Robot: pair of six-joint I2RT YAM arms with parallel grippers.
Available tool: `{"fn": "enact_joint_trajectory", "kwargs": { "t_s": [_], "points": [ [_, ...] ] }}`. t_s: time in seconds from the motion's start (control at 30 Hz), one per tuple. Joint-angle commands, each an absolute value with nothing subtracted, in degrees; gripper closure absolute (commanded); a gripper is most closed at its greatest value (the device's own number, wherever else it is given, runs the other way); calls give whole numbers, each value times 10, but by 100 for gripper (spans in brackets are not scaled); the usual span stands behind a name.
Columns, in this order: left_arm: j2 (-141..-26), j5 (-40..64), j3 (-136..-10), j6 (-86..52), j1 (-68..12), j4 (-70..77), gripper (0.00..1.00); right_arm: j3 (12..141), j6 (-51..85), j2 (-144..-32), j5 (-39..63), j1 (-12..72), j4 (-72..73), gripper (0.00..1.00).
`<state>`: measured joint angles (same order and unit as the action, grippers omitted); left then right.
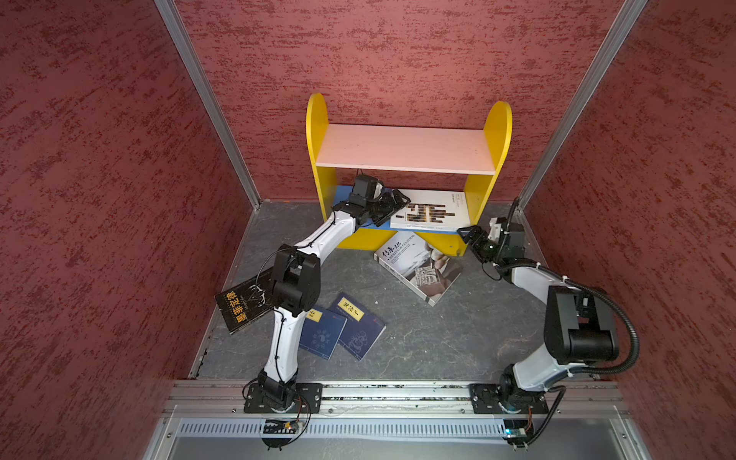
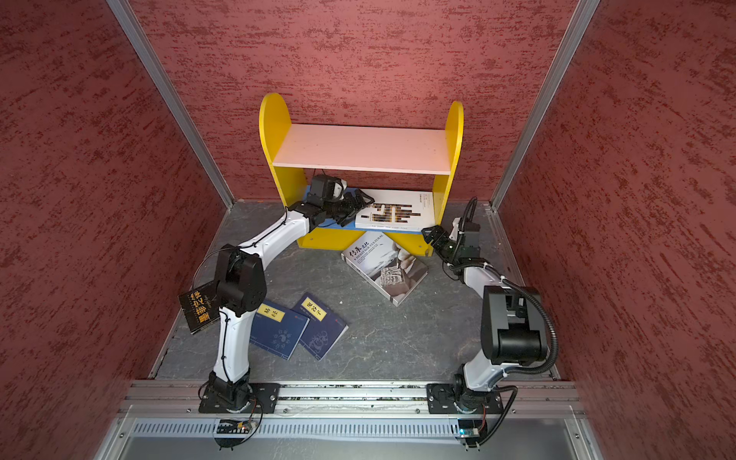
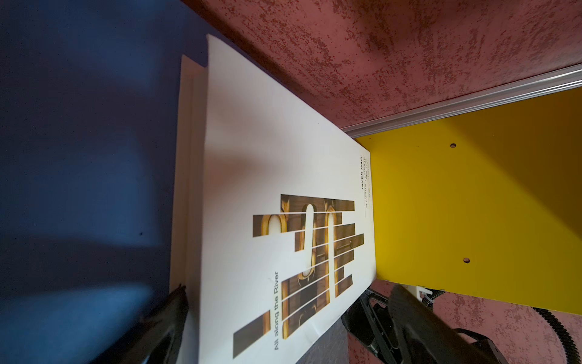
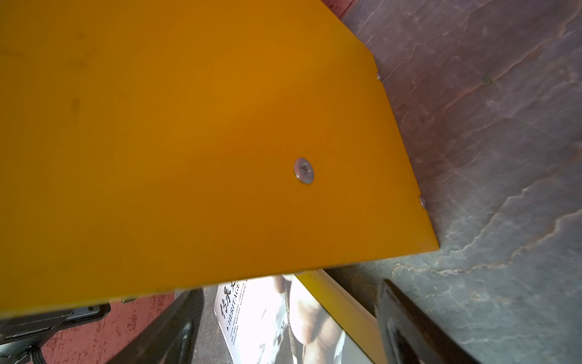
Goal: Stacking books/files
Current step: Place the book at the bookshelf.
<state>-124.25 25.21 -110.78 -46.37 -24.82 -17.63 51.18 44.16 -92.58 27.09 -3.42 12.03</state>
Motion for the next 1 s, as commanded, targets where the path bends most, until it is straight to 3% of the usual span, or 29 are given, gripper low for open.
{"fn": "enact_joint_trajectory", "kwargs": {
  "t_s": [0.0, 0.57, 0.8, 0.97],
  "points": [
    [-1246, 238, -1125, -444, -251, -206, 0, 519, 444, -927, 255, -31, 134, 14],
    [-1206, 204, -1110, -378, -221, -261, 1, 502, 430, -889, 257, -32, 105, 12],
    [-1134, 242, -1010, -368, -231, -222, 1, 477, 430, -842, 264, -31, 97, 5],
    [-1043, 209, -888, -375, -248, -205, 1, 442, 422, -789, 271, -31, 71, 4]
  ]
}}
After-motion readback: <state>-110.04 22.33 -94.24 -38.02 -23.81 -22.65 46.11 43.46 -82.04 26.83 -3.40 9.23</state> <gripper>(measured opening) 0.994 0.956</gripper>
